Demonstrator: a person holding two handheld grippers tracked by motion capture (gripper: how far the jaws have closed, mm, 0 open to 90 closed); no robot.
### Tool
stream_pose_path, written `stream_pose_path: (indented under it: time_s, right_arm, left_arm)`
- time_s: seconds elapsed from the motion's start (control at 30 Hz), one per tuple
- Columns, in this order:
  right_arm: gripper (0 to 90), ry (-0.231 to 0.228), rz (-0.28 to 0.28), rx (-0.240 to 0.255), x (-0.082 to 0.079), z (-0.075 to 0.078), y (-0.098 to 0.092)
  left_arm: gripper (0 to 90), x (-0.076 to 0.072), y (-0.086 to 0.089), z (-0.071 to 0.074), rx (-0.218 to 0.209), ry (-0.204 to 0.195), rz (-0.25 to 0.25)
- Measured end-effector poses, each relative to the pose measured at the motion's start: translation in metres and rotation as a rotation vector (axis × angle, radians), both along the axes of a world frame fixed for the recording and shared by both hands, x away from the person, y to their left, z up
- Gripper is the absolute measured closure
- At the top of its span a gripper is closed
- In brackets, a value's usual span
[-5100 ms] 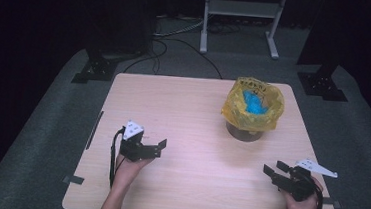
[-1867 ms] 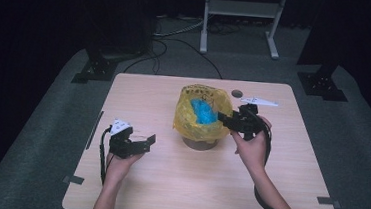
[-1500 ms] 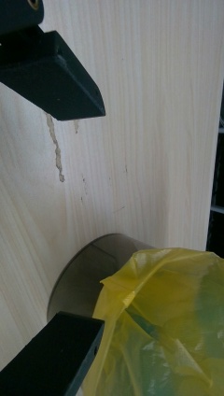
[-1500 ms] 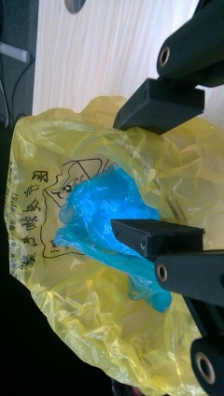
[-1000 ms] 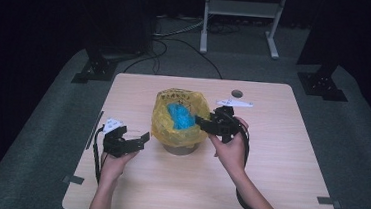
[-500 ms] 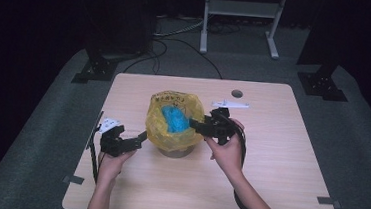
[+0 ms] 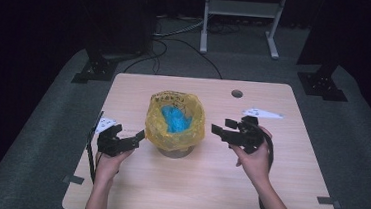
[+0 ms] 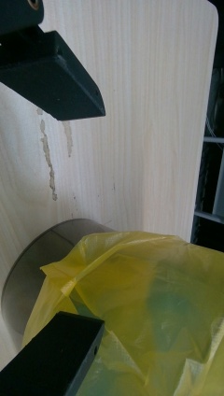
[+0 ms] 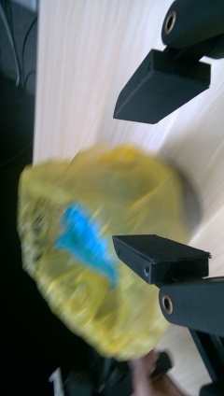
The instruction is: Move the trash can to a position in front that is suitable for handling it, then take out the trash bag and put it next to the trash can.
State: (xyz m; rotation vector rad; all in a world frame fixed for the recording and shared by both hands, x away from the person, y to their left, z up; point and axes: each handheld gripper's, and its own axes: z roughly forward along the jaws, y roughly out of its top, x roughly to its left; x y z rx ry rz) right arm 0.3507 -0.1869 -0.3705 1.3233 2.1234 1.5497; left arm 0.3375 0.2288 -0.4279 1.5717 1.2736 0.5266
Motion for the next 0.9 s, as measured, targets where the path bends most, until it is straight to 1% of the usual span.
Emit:
stream_pose_path:
  time_s: [0.03, 0.07, 0.1, 0.13, 0.2, 0.3, 0.37, 0.5, 0.63, 0.77, 0.9]
  right_arm:
    - [31.8, 0.011, -0.014, -0.011, -0.003, -0.011, -0.015]
    - [31.8, 0.011, -0.014, -0.011, -0.003, -0.011, -0.015]
    - [31.8, 0.033, -0.032, -0.008, -0.005, -0.022, -0.028]
    - [31.8, 0.033, -0.032, -0.008, -0.005, -0.022, -0.028]
    - [31.8, 0.056, -0.046, -0.006, -0.007, -0.032, -0.039]
    - [32.0, 0.069, -0.065, -0.020, -0.010, -0.044, -0.048]
    - [32.0, 0.076, -0.072, -0.019, -0.012, -0.050, -0.052]
    - [32.0, 0.076, -0.081, -0.036, -0.019, -0.058, -0.060]
    - [32.0, 0.075, -0.085, -0.040, -0.020, -0.061, -0.063]
    - [32.1, 0.083, -0.088, -0.055, -0.020, -0.065, -0.063]
    - [32.1, 0.087, -0.084, -0.069, -0.019, -0.069, -0.063]
  left_arm:
    - [0.0, 0.000, 0.000, 0.000, -0.001, 0.001, 0.003]
    - [0.0, 0.000, 0.001, -0.001, -0.002, 0.003, 0.004]
    - [0.0, 0.000, 0.001, -0.001, -0.006, 0.004, 0.005]
    - [0.0, -0.001, 0.002, -0.001, -0.005, 0.005, 0.006]
    - [0.0, -0.001, 0.003, 0.000, -0.003, 0.005, 0.007]
    - [0.0, -0.002, 0.003, 0.001, -0.008, 0.002, 0.011]
    - [0.0, -0.002, 0.002, 0.001, -0.009, 0.005, 0.009]
    - [0.0, -0.002, 0.003, 0.004, -0.017, 0.003, 0.007]
    - [0.0, -0.004, 0.007, 0.008, -0.027, -0.010, 0.012]
    - [0.0, -0.005, 0.011, 0.012, -0.046, -0.012, 0.016]
    - [0.0, -0.008, 0.011, 0.020, -0.054, -0.024, 0.007]
